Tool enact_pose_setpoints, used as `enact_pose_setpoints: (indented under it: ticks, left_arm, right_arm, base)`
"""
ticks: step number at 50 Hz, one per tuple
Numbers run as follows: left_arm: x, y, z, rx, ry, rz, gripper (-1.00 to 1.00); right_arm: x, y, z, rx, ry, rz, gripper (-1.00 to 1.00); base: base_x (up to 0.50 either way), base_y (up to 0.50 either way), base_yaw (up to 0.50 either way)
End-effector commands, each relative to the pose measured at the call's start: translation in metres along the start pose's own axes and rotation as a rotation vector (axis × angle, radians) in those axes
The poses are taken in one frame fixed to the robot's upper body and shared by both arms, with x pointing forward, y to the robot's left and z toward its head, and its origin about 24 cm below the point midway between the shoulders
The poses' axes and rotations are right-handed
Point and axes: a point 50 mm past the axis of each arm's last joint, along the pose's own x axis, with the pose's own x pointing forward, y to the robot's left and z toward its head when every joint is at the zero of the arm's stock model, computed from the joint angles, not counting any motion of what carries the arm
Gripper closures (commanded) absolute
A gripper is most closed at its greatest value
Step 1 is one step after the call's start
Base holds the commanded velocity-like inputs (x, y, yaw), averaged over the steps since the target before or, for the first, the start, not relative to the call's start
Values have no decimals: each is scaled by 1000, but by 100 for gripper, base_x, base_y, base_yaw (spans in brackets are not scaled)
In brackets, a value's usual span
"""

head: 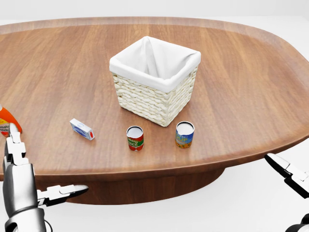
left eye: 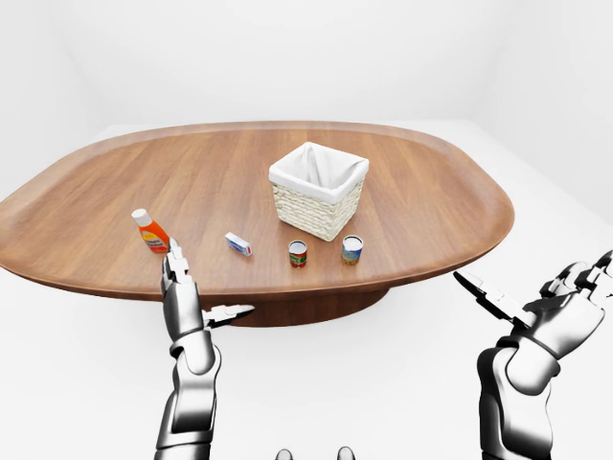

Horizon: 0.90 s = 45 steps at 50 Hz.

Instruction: Pick up the alphabet soup and the cream cheese box, and put them in the basket.

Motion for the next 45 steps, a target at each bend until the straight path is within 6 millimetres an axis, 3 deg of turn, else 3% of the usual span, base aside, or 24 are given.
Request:
enact_pose_setpoints:
  ticks: [1, 19, 45]
  left_arm:
    - [1, -1, 0, 1, 2, -7, -100]
    - [1, -2, -1, 2, 5, -7, -100]
    - [3, -3, -2, 2, 11, -10, -100]
  right_arm:
    - [0, 0, 1, 1, -3, 0, -100]
    - [-1, 0, 1, 4, -6, 1, -100]
    - [-1, 1, 0, -3, -8, 3, -100]
  base:
    - [0, 0, 0]
    - [0, 0, 0]
    - [21, 0, 0]
